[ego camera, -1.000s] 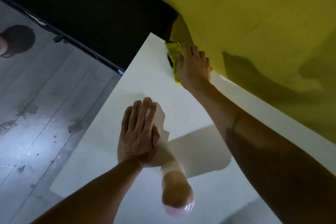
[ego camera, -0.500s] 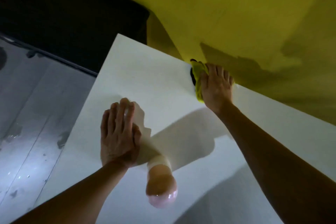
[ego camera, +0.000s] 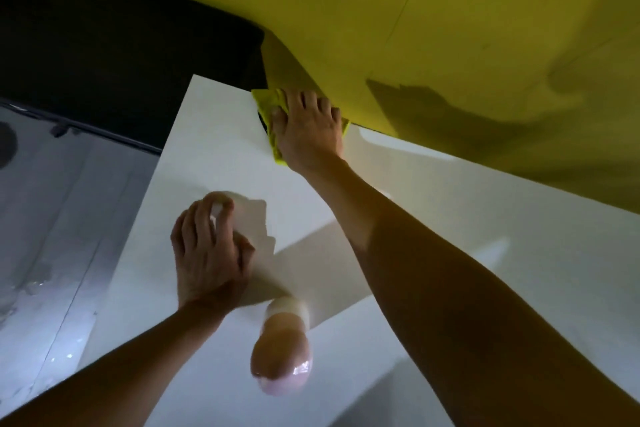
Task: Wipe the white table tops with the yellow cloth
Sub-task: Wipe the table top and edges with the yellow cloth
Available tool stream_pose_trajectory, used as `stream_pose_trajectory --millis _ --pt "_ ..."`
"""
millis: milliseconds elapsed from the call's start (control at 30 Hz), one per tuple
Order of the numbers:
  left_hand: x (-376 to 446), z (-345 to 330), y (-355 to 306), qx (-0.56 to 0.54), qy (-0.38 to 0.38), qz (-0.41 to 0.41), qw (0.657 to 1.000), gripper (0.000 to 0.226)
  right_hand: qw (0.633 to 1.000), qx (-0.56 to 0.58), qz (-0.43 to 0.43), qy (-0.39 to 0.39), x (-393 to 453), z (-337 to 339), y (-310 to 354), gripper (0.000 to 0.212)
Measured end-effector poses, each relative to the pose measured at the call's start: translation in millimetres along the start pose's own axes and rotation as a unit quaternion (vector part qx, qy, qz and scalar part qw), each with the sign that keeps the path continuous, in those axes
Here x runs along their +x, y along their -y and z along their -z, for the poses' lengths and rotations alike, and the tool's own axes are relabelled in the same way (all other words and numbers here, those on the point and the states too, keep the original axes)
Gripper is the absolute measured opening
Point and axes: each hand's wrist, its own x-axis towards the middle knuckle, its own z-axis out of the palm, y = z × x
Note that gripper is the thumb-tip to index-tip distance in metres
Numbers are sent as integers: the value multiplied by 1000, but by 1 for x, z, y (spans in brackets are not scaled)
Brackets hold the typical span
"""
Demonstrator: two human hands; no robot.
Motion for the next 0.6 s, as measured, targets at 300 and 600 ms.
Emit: stream_pose_trajectory --millis 300,600 --pt "79 -17 -92 -22 91 -287 953 64 997 7 -72 -33 -64 44 -155 34" --pt "82 -24 -98 -29 66 -274 959 61 997 14 -80 4 -39 40 -114 34"
